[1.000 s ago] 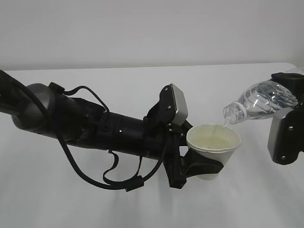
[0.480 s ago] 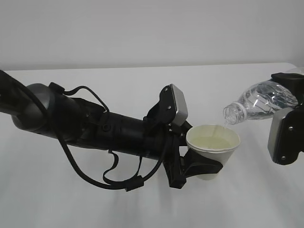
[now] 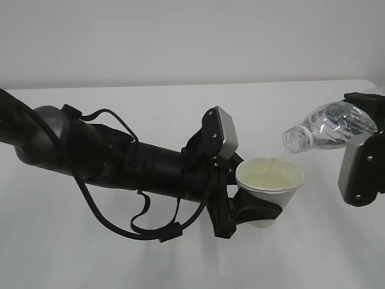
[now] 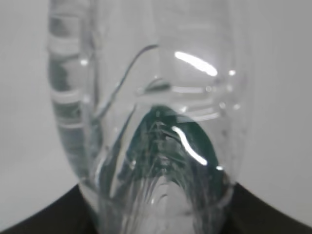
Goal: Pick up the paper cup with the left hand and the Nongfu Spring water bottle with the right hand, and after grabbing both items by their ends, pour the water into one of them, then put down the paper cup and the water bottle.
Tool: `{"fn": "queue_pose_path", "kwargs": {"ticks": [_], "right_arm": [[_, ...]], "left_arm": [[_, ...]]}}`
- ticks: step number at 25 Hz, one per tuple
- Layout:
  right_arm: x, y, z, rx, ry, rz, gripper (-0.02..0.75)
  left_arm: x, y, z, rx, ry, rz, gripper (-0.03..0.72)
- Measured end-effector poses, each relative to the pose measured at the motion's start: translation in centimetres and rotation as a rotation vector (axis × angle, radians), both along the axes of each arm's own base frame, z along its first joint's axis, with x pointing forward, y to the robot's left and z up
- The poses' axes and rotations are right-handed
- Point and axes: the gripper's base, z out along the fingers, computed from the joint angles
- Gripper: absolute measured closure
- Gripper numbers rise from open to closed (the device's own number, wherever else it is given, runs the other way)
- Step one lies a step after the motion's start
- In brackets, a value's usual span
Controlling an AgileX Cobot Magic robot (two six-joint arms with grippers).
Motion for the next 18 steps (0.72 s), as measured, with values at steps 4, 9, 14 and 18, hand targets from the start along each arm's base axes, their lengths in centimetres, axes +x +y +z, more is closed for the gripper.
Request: {"fn": "queue_pose_path", "kwargs": {"ticks": [4,9,14,18], "right_arm": [[0.00,0.00,-0.02,0.050,0.012,-0.009,0.390],[0.00,0.00,-0.02,0.119,0.026,-0.022,0.390],[0.01,-0.09,-0.01,0.225,0.045,-0.051,0.390],[0.03,-0.15,-0.01,0.319,0.062,-0.075,0.390]], "left_arm": [[0.09,-0.02,0.06,-0.007,0.006,0.012,0.260],[0.23,-0.05,0.16,-0.019,0.016,0.033,0.260],[0.31,-0.06,0.21,-0.026,0.021,0.044,0.260],[0.45,-0.08,0.30,-0.036,0.030,0.062,0.260]]}}
